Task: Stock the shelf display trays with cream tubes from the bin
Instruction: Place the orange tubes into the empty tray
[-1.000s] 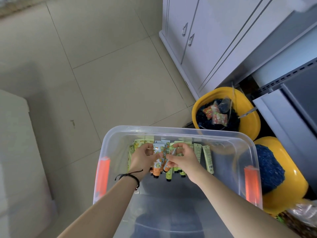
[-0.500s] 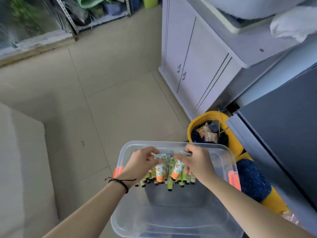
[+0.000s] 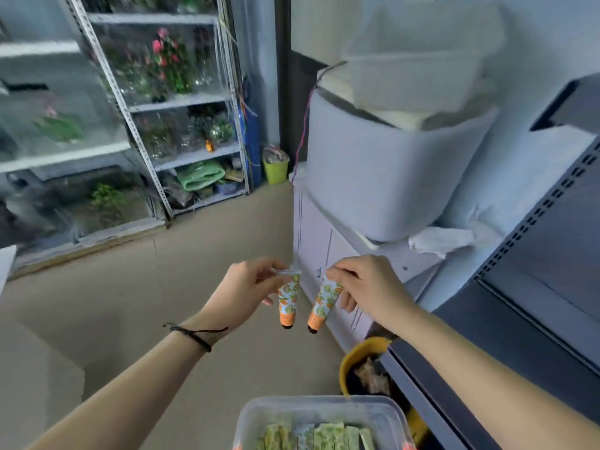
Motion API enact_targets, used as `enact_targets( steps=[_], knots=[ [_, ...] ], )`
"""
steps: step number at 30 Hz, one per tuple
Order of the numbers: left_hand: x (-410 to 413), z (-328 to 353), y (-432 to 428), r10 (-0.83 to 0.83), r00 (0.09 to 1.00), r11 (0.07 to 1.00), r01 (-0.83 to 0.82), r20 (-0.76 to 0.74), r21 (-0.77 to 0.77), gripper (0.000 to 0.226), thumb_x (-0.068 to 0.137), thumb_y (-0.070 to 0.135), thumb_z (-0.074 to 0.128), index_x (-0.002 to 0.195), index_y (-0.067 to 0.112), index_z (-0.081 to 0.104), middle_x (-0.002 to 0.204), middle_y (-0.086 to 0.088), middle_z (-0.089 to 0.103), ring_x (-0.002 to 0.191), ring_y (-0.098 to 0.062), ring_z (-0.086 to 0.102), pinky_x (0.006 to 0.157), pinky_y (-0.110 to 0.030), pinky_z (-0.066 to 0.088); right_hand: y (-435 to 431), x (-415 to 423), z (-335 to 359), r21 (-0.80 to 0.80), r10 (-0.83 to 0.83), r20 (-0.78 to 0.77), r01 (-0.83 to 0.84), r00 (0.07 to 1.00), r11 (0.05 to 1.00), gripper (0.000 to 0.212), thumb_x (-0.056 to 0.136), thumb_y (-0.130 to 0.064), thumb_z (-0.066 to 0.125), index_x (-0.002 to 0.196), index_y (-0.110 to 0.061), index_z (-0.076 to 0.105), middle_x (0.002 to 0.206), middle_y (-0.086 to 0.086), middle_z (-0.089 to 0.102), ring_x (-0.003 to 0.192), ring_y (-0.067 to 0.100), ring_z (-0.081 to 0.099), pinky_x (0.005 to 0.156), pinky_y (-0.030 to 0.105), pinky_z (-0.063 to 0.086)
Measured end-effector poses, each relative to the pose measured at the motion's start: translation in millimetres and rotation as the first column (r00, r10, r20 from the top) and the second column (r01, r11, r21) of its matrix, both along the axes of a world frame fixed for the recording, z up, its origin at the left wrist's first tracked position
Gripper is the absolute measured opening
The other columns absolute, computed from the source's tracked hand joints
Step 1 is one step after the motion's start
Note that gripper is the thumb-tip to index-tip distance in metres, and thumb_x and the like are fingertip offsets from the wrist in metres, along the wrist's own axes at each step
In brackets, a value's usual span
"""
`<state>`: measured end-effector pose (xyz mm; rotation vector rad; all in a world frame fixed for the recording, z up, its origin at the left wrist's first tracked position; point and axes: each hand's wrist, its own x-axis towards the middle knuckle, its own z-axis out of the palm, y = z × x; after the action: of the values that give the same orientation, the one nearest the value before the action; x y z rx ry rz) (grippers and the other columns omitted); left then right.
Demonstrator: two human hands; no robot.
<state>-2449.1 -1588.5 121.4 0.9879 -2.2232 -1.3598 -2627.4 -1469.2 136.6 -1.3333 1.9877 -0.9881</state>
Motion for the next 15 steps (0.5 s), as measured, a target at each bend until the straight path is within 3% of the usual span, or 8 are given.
enact_targets(
  steps=[2,7,10,15],
  knots=[
    [-5.3,51.0,-7.1,-0.038,0.999,0.995,0.036,-0.022,-0.089,0.009,0.090,0.018,0.061,0.087,0.025,0.066,0.081,0.001,0.073,0.069,-0.004,0.067,0.066,-0.027,0.058,-4.1,-7.0,59.9,-0.006,0.037,-0.111,-0.038,0.993,0.999,0.025,0.093,-0.016,0.059,0.080,0.002,0.069,0.056,0.016,0.064,0.040,0.011,0.057,0.047,0.021,0.048],
    [-22.4,176.6,-12.3,-0.141,0.986,0.937,0.105,-0.087,-0.333,0.005,0.089,0.022,0.062,0.089,0.025,0.066,0.075,0.006,0.071,0.067,-0.005,0.066,0.059,-0.027,0.057,-3.8,-22.7,202.5,-0.062,0.015,-0.342,-0.039,0.940,0.997,0.029,0.091,-0.021,0.064,0.080,0.005,0.069,0.058,0.016,0.065,0.039,0.007,0.058,0.051,0.024,0.051],
    [-38.2,245.5,-4.1,-0.214,0.972,0.873,0.145,-0.098,-0.465,0.003,0.088,0.028,0.062,0.087,0.028,0.065,0.067,0.013,0.069,0.062,-0.003,0.065,0.056,-0.016,0.049,7.2,-31.9,276.0,-0.061,-0.015,-0.401,-0.011,0.916,0.998,0.025,0.091,-0.022,0.063,0.083,0.001,0.071,0.056,0.009,0.067,0.040,0.006,0.060,0.055,0.025,0.054],
    [-80.4,339.9,22.2,-0.333,0.937,0.803,0.223,-0.107,-0.553,0.012,0.091,0.029,0.058,0.094,0.019,0.064,0.069,0.003,0.070,0.061,-0.006,0.066,0.054,-0.025,0.054,43.5,-55.1,374.6,-0.023,-0.049,-0.413,0.043,0.910,0.999,0.019,0.092,-0.014,0.062,0.090,0.004,0.068,0.075,0.018,0.073,0.062,0.022,0.072,0.067,0.031,0.061]
  ],
)
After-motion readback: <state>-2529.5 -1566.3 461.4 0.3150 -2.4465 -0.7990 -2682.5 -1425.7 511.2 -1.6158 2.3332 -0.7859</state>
